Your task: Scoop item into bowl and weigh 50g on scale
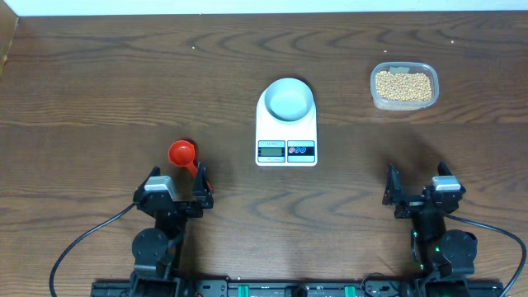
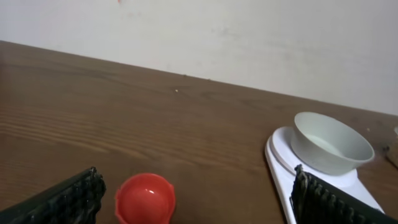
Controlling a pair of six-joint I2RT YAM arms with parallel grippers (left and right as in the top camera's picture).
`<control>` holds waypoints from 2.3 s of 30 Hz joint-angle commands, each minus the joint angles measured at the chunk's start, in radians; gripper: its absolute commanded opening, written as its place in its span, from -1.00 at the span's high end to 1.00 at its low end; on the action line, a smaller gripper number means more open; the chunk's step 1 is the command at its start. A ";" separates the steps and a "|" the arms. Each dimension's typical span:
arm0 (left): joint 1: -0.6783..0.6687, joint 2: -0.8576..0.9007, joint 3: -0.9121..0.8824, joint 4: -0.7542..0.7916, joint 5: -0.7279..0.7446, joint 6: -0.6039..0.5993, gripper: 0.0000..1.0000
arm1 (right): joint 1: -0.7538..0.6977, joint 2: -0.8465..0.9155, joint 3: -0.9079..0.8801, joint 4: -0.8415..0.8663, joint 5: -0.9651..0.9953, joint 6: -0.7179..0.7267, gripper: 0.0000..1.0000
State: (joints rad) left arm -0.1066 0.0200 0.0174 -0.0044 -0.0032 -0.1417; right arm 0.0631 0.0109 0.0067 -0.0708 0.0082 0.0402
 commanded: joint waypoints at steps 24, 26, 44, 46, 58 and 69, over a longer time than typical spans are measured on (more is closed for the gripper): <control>0.003 0.712 0.992 -0.916 -0.067 -0.105 -0.96 | -0.003 -0.006 -0.001 -0.005 0.008 -0.012 -0.99; 0.003 0.780 1.060 -1.000 -0.103 -0.155 -0.96 | -0.003 -0.006 -0.001 -0.005 0.008 -0.012 -0.99; 0.003 0.946 1.105 -1.061 -0.099 -0.178 -0.96 | -0.003 -0.006 -0.001 -0.005 0.008 -0.012 -0.99; 0.003 0.953 1.105 -1.061 -0.099 -0.178 -0.96 | -0.003 -0.006 -0.001 -0.005 0.008 -0.012 -0.99; 0.003 0.962 1.105 -1.069 -0.081 -0.179 -0.96 | -0.003 -0.006 -0.001 -0.005 0.008 -0.012 -0.99; -0.025 0.959 1.056 -1.078 -0.061 -0.359 -0.96 | -0.003 -0.006 -0.001 -0.005 0.008 -0.012 -0.99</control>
State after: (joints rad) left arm -0.1123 0.9798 1.1023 -1.0767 -0.0677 -0.4316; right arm 0.0631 0.0109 0.0067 -0.0711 0.0086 0.0402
